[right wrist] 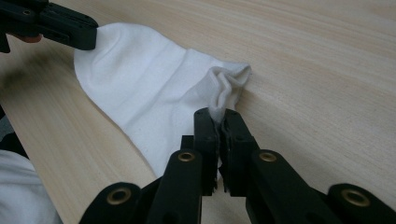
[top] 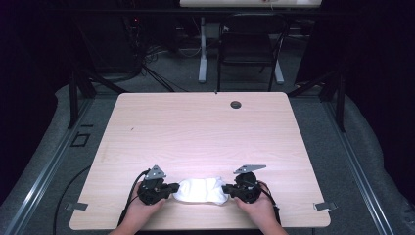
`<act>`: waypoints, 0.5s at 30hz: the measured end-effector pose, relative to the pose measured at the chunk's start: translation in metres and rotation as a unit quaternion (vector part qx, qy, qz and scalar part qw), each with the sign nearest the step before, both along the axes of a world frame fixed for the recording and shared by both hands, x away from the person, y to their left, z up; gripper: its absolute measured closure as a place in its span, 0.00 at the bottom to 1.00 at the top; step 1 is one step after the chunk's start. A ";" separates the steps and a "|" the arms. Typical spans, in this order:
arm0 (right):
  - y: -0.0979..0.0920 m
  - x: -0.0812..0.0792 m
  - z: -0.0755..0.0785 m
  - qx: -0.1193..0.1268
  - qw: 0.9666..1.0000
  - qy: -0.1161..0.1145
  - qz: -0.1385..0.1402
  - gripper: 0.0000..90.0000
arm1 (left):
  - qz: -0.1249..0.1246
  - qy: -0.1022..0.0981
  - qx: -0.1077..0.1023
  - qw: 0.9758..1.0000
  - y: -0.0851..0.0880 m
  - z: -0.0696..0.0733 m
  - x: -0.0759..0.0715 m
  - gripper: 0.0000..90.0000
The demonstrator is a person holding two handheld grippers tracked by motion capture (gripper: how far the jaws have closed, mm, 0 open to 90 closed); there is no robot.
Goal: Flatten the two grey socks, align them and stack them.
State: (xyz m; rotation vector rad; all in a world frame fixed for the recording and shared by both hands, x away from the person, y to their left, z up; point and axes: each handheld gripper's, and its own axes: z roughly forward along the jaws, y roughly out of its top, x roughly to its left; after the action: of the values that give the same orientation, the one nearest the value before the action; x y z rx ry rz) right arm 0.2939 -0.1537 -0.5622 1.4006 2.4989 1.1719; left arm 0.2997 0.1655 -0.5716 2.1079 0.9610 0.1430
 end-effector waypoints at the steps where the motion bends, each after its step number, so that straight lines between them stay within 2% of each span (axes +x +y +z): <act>1: 0.000 0.001 -0.001 0.001 1.000 0.002 0.000 0.96 | -0.001 0.000 0.001 1.000 0.000 0.000 0.000 0.96; 6: -0.001 0.002 -0.004 -0.005 1.000 0.007 0.002 0.93 | 0.001 0.001 0.001 1.000 0.001 -0.002 0.002 0.95; 9: -0.002 0.002 -0.005 -0.005 1.000 0.009 0.002 0.87 | 0.004 0.000 -0.004 1.000 0.002 -0.001 0.001 0.92; 11: -0.003 0.000 -0.003 0.007 1.000 0.002 -0.006 0.82 | 0.008 -0.003 -0.015 1.000 0.004 0.001 0.001 0.87; 12: -0.004 0.000 -0.002 0.006 1.000 0.003 -0.004 0.81 | 0.009 -0.005 -0.017 1.000 0.005 0.003 0.001 0.86; 15: -0.010 -0.002 0.004 0.020 1.000 -0.013 -0.018 0.78 | 0.013 -0.012 -0.032 0.999 0.009 0.010 -0.001 0.82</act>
State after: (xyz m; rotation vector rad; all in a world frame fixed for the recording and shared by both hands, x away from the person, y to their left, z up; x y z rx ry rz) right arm 0.2917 -0.1633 -0.5581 1.4226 2.4355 1.2326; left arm 0.2991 0.1746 -0.5620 2.0322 0.9673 0.1479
